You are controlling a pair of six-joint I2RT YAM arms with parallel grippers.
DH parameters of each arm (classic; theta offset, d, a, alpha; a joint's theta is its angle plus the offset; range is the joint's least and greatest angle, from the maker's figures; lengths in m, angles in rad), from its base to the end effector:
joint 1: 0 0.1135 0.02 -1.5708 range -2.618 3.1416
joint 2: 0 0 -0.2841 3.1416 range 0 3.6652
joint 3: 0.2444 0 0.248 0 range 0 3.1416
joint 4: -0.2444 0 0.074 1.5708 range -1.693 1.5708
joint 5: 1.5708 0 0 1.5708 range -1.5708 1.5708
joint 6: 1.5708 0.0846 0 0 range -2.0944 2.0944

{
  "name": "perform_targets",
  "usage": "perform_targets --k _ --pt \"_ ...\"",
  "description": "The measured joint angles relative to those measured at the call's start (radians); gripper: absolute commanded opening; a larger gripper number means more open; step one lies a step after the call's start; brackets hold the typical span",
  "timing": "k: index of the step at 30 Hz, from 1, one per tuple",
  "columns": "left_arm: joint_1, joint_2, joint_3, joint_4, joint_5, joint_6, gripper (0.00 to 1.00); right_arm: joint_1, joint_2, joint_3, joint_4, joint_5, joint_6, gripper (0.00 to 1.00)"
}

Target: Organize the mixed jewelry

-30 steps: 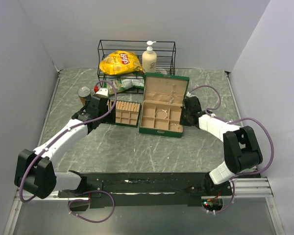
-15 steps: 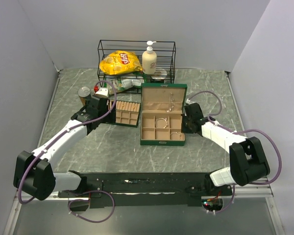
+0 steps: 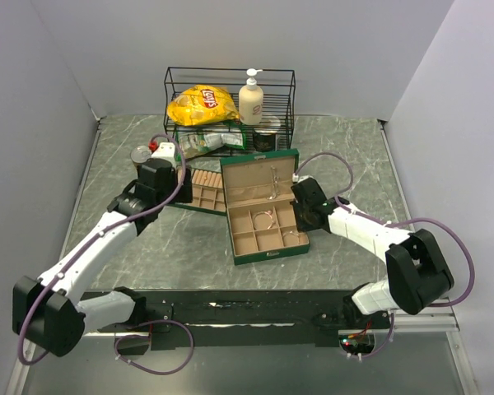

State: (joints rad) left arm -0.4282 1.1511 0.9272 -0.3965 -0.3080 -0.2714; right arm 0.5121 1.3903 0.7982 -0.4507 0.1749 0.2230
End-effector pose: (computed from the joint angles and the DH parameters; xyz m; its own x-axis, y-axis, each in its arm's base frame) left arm 0.2635 -0.0921 0.2881 -0.5554 -0.0273 -0.8311 0.0233 0.9986 -0.0483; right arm 0.2525 0.1251 0.1726 -0.8242 -0.2134 -0.5246 -0.2295 0.9727 -0.0352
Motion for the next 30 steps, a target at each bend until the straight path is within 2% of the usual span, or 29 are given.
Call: perform_targets --k 5,9,11,13,23,28,30 --pt "-0.001 -0.078 -0.031 0.035 0.050 0.011 0.96 0.002 0.011 0.021 -0.010 0.025 -0.017 0.07" --pt "-0.002 -0.102 -0.041 0.059 0.124 0.024 0.96 0.003 0.013 0.026 -0.008 0.035 -0.026 0.23" --pt "-0.002 -0.100 -0.041 0.066 0.165 0.027 0.96 0.003 0.013 0.027 -0.007 0.044 -0.031 0.27" --pt "-0.002 -0.100 -0.042 0.069 0.191 0.033 0.96 0.005 0.013 0.027 -0.009 0.058 -0.036 0.43" --pt "-0.002 -0.084 -0.042 0.077 0.213 0.047 0.96 0.005 -0.094 0.027 -0.012 0.151 0.006 0.52" --pt "-0.003 -0.079 -0.042 0.077 0.192 0.046 0.96 0.005 -0.209 0.026 -0.004 0.129 0.132 0.52" --pt "-0.003 -0.079 -0.042 0.077 0.176 0.046 0.96 0.005 -0.259 0.005 0.055 0.081 0.221 0.52"
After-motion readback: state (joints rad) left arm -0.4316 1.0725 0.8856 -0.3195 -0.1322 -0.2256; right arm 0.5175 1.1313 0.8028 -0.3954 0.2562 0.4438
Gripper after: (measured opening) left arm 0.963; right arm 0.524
